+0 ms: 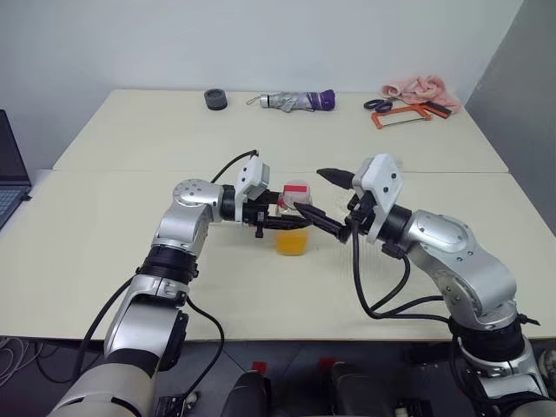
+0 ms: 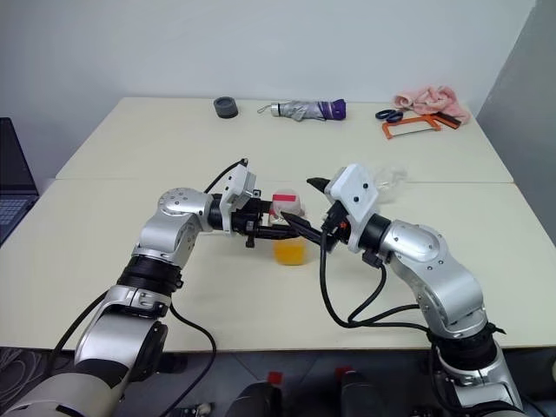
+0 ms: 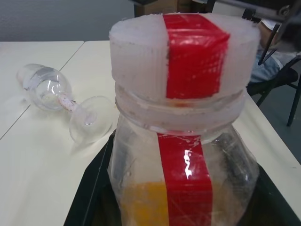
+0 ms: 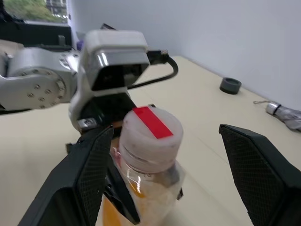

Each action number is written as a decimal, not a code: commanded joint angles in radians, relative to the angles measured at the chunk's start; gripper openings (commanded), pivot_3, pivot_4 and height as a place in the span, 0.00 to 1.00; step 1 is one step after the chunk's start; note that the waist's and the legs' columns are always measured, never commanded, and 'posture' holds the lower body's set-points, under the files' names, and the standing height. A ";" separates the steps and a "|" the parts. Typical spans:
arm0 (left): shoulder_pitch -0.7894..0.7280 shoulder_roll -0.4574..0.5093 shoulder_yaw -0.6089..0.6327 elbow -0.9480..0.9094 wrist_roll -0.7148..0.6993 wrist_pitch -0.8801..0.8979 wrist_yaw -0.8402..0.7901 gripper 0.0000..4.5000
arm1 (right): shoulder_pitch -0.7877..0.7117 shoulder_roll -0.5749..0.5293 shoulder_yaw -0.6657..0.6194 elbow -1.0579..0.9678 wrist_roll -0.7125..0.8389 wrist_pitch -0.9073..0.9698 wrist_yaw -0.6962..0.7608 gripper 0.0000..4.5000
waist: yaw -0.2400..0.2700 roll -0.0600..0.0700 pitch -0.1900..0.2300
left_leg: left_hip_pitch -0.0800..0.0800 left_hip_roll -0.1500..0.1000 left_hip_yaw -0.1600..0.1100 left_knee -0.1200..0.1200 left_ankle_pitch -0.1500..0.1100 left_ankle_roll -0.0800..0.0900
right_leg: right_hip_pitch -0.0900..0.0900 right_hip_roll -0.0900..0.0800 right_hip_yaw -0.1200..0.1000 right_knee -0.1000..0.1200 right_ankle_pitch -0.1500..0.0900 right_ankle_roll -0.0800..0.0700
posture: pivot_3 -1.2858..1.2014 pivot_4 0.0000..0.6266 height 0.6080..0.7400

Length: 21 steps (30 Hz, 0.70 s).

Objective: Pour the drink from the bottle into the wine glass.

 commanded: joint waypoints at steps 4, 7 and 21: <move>-0.036 0.006 0.015 -0.024 -0.008 -0.020 0.004 0.40 | 0.003 -0.020 -0.053 -0.048 0.071 0.026 0.018 0.85 | 0.000 0.000 0.000 | 0.000 0.000 0.000 0.000 0.000 0.000 | 0.000 0.000 0.000 0.000 0.000 0.000 | 0.52 0.24 1.00; -0.035 0.005 0.016 -0.024 -0.009 -0.022 0.004 0.40 | 0.000 -0.022 -0.062 -0.045 0.087 0.033 0.019 0.85 | 0.000 0.000 0.000 | 0.000 0.000 0.000 0.000 0.000 0.000 | 0.000 0.000 0.000 0.000 0.000 0.000 | 0.52 0.24 1.00; -0.028 0.008 0.017 -0.042 -0.015 -0.018 0.004 0.40 | -0.016 -0.045 -0.076 -0.025 0.146 0.034 0.059 0.85 | 0.000 0.000 0.000 | 0.000 0.000 0.000 0.000 0.000 0.000 | 0.000 0.000 0.000 0.000 0.000 0.000 | 0.52 0.24 1.00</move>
